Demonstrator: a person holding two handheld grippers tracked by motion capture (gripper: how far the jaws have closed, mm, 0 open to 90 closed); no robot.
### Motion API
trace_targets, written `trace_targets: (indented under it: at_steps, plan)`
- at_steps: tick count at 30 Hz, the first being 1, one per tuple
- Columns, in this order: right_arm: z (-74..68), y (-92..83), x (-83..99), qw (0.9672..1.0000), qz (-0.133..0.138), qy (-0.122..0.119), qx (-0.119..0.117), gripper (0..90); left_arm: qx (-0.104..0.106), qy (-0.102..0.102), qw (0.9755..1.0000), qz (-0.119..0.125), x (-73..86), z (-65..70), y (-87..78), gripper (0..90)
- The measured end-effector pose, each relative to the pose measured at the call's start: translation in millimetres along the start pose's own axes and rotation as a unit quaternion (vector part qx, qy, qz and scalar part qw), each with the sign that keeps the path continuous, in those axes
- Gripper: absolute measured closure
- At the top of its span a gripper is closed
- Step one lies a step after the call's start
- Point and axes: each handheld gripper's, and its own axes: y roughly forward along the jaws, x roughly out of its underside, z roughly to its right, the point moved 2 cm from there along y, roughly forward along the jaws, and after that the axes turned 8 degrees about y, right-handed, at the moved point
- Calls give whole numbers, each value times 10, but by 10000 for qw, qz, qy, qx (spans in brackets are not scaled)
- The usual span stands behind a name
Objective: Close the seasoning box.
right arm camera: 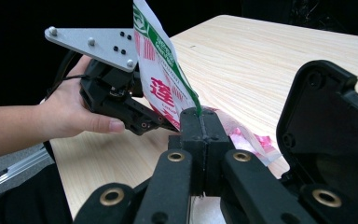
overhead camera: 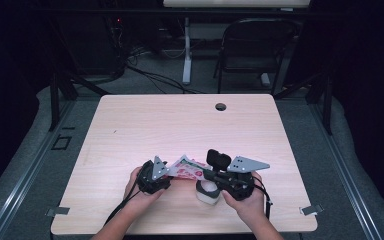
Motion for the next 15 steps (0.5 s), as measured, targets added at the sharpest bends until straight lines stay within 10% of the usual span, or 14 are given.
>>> trace_targets:
  at_steps: [15]
  plan:
    - [10, 64, -30, 9999, -50, -41, -82, 900, 55, -17, 9996, 277, -44, -15, -221, 489]
